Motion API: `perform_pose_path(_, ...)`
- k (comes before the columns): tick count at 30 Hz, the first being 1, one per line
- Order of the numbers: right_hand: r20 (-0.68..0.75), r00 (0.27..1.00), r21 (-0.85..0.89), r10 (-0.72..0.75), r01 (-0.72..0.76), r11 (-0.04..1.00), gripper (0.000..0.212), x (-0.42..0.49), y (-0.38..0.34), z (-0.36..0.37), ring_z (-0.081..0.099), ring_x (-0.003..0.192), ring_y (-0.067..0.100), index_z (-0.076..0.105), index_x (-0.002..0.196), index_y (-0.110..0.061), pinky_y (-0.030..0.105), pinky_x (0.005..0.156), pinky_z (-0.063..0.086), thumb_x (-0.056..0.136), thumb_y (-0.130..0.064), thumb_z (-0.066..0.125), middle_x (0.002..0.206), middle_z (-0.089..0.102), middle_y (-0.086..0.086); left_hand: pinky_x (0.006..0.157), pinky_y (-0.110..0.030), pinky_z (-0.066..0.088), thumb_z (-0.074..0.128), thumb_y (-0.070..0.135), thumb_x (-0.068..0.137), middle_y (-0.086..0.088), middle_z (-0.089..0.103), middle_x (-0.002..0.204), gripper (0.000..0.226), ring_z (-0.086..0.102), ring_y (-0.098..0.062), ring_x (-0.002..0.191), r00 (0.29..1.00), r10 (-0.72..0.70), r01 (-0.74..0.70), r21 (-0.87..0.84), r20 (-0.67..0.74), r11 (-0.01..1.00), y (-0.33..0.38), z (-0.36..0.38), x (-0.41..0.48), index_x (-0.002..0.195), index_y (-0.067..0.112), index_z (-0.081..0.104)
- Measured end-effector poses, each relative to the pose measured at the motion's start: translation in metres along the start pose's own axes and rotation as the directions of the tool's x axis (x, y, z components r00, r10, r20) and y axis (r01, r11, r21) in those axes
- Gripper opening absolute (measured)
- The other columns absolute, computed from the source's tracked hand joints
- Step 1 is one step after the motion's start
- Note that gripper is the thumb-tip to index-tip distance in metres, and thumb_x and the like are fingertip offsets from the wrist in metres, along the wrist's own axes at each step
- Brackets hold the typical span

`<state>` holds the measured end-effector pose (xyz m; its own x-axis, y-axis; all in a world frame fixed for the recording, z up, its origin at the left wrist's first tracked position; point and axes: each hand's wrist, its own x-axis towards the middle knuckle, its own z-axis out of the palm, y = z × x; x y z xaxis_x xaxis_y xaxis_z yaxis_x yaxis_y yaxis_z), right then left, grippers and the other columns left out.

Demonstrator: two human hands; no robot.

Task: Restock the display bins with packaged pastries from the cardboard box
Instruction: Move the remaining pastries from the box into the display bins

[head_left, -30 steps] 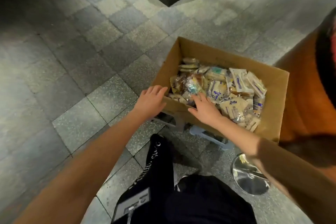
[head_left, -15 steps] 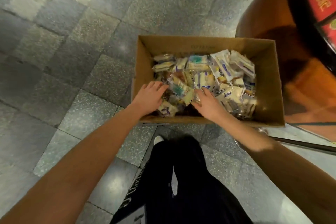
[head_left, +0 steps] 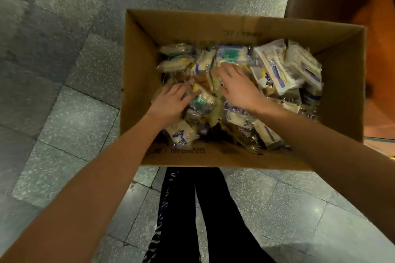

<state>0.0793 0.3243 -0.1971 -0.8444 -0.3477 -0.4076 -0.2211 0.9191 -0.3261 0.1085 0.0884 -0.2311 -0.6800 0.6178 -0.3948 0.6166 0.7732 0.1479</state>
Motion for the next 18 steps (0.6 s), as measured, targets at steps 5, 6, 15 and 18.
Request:
perform_pose_path(5,-0.004,0.984,-0.135,-0.177,0.175,0.975,0.059,0.045,0.022,0.002,0.026,0.143,0.038,0.042,0.145,-0.015,0.054,0.115,0.029,0.089,-0.002,0.055,0.152,0.034,0.018,0.115,-0.049,0.014,0.069,-0.002,0.071,-0.014,0.039,0.151,0.081,0.03,-0.036,0.142,0.981,0.154,-0.146,0.07,-0.117,0.987,-0.004,0.036,0.029,0.145,0.02,0.044)
perform_pose_path(6,-0.005,0.979,-0.147,-0.202,0.199,0.969,0.058,0.053,0.025,0.003,0.027,0.142,0.038,0.043,0.145,-0.016,0.055,0.114,0.03,0.09,-0.003,0.055,0.151,0.035,0.018,0.115,-0.05,0.016,0.067,-0.002,0.071,-0.013,0.039,0.151,0.08,0.03,-0.037,0.142,0.976,0.169,-0.159,0.074,-0.141,0.984,-0.005,0.04,0.034,0.144,0.021,0.045)
perform_pose_path(15,0.052,0.964,-0.151,-0.262,0.267,0.952,0.055,0.1,0.042,0.024,0.017,0.148,0.034,0.038,0.148,-0.033,0.05,0.119,0.014,0.094,-0.037,0.051,0.159,0.025,0.012,0.12,-0.053,0.015,0.039,-0.006,0.077,-0.013,0.04,0.151,0.074,0.025,-0.036,0.146,0.959,0.177,-0.144,0.154,-0.221,0.977,-0.016,0.068,0.053,0.146,0.02,0.043)
perform_pose_path(18,0.04,0.957,-0.151,-0.287,0.29,0.945,0.054,0.11,0.046,0.031,0.019,0.147,0.035,0.041,0.146,-0.031,0.048,0.12,0.012,0.096,-0.04,0.056,0.159,0.023,0.016,0.107,-0.049,0.028,0.057,-0.006,0.07,-0.016,0.048,0.139,0.077,0.038,-0.036,0.133,0.948,0.181,-0.142,0.161,-0.263,0.977,-0.019,0.07,0.059,0.142,0.02,0.045)
